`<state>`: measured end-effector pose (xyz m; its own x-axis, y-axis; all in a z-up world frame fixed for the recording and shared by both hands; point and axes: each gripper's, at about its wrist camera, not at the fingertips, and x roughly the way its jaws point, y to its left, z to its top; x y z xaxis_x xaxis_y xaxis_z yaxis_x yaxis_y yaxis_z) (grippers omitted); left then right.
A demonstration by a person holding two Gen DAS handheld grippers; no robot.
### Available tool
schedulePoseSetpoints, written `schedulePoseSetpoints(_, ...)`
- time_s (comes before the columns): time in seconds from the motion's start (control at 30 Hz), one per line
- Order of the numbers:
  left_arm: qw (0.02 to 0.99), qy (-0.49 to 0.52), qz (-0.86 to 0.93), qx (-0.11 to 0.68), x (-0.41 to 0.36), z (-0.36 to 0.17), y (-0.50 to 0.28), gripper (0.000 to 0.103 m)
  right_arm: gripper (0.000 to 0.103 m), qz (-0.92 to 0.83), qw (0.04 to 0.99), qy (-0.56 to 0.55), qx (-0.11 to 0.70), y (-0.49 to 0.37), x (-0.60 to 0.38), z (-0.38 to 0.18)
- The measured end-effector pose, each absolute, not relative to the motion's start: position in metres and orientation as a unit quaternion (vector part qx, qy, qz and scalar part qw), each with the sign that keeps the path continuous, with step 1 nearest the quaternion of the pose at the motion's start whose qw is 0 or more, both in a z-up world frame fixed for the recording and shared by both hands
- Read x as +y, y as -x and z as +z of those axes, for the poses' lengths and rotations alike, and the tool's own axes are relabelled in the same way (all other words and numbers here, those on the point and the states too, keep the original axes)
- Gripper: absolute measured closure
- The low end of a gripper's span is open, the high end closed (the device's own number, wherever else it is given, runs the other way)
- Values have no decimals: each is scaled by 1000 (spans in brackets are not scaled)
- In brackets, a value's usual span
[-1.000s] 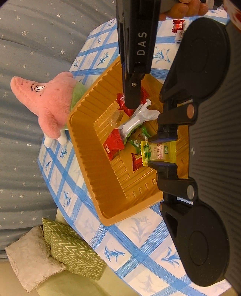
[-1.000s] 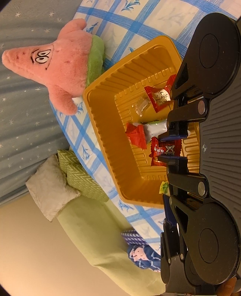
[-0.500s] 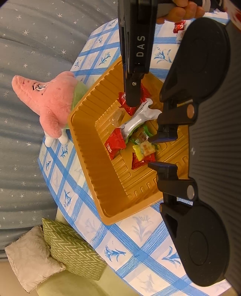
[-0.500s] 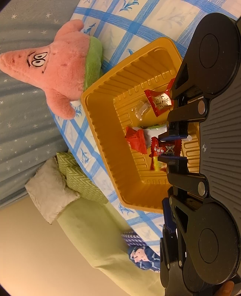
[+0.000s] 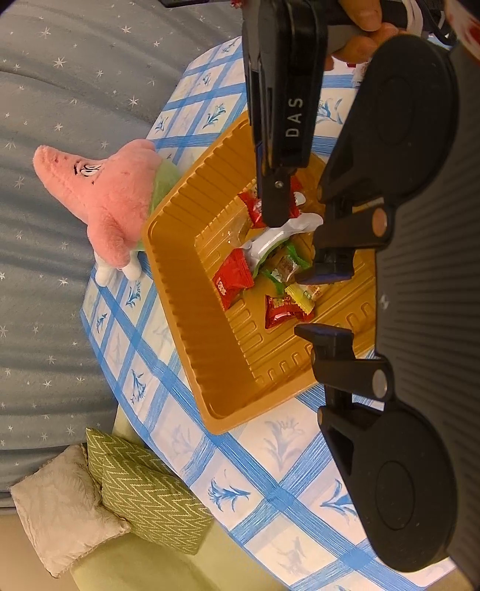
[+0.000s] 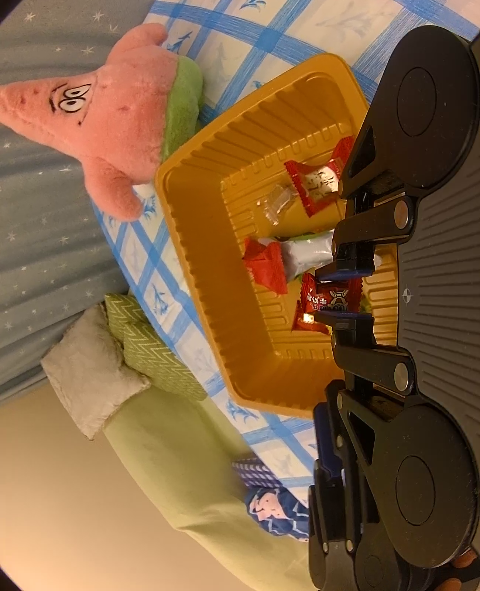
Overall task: Organize snacks
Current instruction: 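Open the right tool to drop the red packet into the tray, then move both open tools back toward the clear seed-bar packet and red foil packet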
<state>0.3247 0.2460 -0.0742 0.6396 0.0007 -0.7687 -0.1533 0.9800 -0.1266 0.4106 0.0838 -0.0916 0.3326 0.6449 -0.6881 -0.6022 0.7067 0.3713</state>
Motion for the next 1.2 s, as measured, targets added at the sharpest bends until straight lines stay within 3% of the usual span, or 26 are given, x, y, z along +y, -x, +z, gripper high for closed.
schedulePoseSetpoints(0.1, 901, 91, 45, 422, 246, -73, -321, 79, 78, 378, 820, -27, 429, -411, 84, -89)
schedulePoseSetpoints(0.17, 901, 92, 47, 421, 246, -73, -319, 77, 52, 374, 824, -37, 424, -410, 80, -87)
schedulePoseSetpoints(0.2, 901, 93, 47, 421, 246, -72, -317, 77, 51, 371, 826, -41, 421, -410, 77, -85)
schedulePoseSetpoints(0.4, 901, 97, 50, 420, 243, -69, -307, 69, 47, 362, 831, -49, 419, -407, 63, -77)
schedulePoseSetpoints(0.67, 903, 100, 44, 416, 234, -60, -289, 62, 33, 344, 841, -70, 411, -386, 31, -67)
schedulePoseSetpoints(1.2, 905, 90, -2, 416, 183, -46, -251, 49, 25, 291, 859, -96, 409, -320, -52, -59)
